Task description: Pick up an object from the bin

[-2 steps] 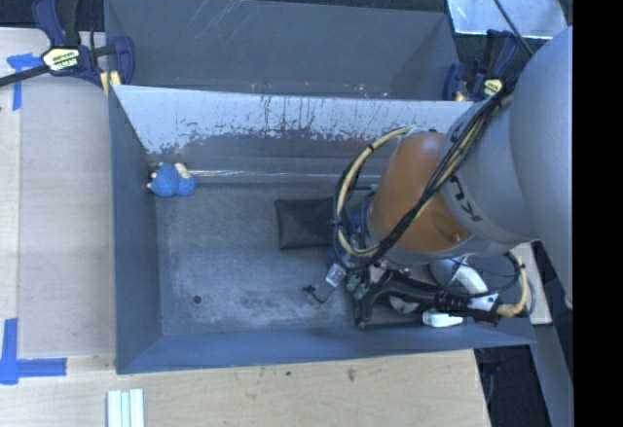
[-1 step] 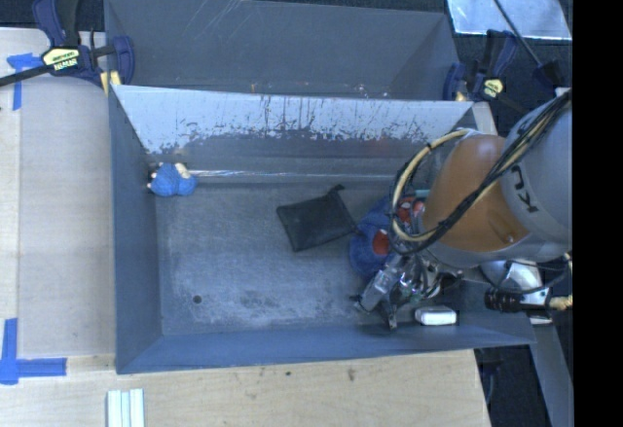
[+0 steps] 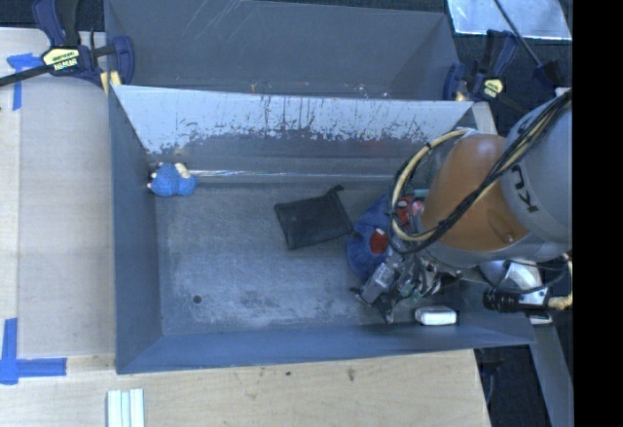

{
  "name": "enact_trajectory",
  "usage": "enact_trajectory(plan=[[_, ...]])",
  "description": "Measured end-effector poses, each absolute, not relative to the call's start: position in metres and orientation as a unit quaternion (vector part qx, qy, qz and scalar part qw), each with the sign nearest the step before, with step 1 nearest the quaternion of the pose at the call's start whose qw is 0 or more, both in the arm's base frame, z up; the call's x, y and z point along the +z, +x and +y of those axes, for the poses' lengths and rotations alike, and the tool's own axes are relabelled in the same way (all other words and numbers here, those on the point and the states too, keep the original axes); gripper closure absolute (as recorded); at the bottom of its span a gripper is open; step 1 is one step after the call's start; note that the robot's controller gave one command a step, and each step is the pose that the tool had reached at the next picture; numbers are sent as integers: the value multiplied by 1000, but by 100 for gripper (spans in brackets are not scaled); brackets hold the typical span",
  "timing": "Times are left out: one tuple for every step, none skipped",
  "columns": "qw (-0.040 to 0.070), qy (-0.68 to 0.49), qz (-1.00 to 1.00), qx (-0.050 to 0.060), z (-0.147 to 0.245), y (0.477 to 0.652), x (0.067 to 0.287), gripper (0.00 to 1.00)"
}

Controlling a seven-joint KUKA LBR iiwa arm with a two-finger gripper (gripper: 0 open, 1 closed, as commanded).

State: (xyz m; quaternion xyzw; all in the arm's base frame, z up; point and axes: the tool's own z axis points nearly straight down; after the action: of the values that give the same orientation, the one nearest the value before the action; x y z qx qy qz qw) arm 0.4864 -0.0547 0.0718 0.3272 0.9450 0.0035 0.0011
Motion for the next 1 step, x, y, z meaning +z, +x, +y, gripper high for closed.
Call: enact_trajectory(plan=[[0,323,946,4,-50,487,128,100]])
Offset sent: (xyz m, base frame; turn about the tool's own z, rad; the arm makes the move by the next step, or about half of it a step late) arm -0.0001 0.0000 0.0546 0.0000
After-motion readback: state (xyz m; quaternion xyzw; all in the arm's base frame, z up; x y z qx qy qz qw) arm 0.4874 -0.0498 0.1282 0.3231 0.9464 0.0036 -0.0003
